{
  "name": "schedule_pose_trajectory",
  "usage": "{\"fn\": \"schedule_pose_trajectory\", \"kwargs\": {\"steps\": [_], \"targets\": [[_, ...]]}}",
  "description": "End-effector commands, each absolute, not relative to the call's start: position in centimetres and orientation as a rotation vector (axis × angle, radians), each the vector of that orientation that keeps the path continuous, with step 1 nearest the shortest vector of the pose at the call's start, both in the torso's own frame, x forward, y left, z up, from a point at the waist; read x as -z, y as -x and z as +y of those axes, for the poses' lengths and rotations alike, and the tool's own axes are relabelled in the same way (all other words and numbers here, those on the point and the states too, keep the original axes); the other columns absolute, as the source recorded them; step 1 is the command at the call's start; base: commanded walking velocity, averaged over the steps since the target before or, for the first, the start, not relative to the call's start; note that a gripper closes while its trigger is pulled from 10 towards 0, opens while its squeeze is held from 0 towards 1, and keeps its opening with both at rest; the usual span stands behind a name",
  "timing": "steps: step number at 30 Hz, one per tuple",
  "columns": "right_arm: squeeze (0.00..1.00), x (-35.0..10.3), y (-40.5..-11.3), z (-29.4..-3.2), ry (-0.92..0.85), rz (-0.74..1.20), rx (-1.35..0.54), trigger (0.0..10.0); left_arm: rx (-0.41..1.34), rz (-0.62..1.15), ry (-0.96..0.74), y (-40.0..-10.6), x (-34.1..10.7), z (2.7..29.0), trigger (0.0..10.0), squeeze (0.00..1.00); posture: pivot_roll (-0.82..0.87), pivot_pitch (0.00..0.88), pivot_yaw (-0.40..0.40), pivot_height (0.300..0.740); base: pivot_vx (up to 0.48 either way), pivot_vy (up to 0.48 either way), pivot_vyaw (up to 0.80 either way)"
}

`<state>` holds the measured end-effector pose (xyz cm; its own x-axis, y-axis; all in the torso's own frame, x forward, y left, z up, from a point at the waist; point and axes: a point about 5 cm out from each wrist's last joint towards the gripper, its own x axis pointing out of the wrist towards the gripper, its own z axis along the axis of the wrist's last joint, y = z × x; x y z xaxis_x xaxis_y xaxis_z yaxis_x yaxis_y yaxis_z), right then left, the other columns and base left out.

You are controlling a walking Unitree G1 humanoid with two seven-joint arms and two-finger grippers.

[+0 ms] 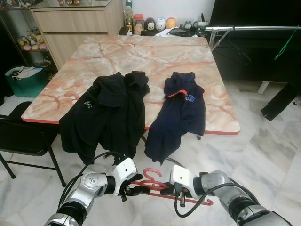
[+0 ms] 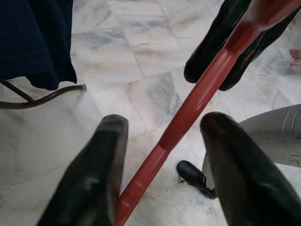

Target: Hang hanger

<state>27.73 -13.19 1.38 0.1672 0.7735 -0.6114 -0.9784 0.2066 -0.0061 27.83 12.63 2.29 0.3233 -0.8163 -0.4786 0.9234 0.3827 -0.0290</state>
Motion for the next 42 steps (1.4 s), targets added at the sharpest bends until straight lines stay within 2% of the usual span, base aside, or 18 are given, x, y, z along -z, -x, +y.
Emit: {"fn": "schedule_pose_trajectory", "kwargs": {"steps": [1,2,3,9,10,11,13,14,42], "targets": [[0.00,-2.31,-28.42,-12.77,0.465,0.494,-1.323,10.0,1.175,0.468,-0.293,-27.89,-2.27,12.65,10.0,1.00,0.11,0.000,-0.020,0.740,0.000,0.000,0.00],[0.00,-2.38,-28.45,-12.73,0.466,0.491,-1.329,10.0,1.178,0.465,-0.298,-27.88,-2.28,12.61,10.0,1.00,0.11,0.000,-0.021,0.740,0.000,0.000,0.00],[0.00,-2.41,-28.44,-12.70,0.466,0.490,-1.334,10.0,1.179,0.466,-0.297,-27.87,-2.27,12.57,10.0,0.00,0.11,0.000,-0.021,0.740,0.000,0.000,0.00],[0.00,-2.50,-28.32,-12.44,0.471,0.488,-1.371,10.0,1.187,0.463,-0.286,-27.89,-2.29,12.22,10.0,0.00,0.11,0.000,-0.025,0.740,0.000,0.000,0.00],[0.00,-2.50,-28.31,-12.42,0.472,0.487,-1.373,10.0,1.188,0.461,-0.285,-27.90,-2.31,12.18,8.2,0.00,0.11,0.000,-0.026,0.740,0.000,0.000,0.00],[0.00,-2.52,-28.31,-12.39,0.473,0.487,-1.376,10.0,1.190,0.458,-0.283,-27.91,-2.33,12.14,4.2,0.00,0.11,0.000,-0.027,0.740,0.000,0.000,0.00],[0.00,-2.53,-28.31,-12.38,0.473,0.486,-1.377,10.0,1.191,0.456,-0.282,-27.92,-2.34,12.13,4.2,0.00,0.11,0.000,-0.027,0.740,0.000,0.000,0.00],[0.00,-2.55,-28.32,-12.34,0.473,0.486,-1.379,10.0,1.192,0.456,-0.278,-27.91,-2.35,12.11,0.0,0.00,0.11,0.000,-0.027,0.740,0.000,0.000,0.00],[0.00,-2.74,-28.67,-11.83,0.471,0.508,-1.388,10.0,1.235,0.452,-0.278,-27.76,-2.47,11.82,0.0,0.00,0.12,0.000,-0.029,0.740,0.000,0.000,0.00]]}}
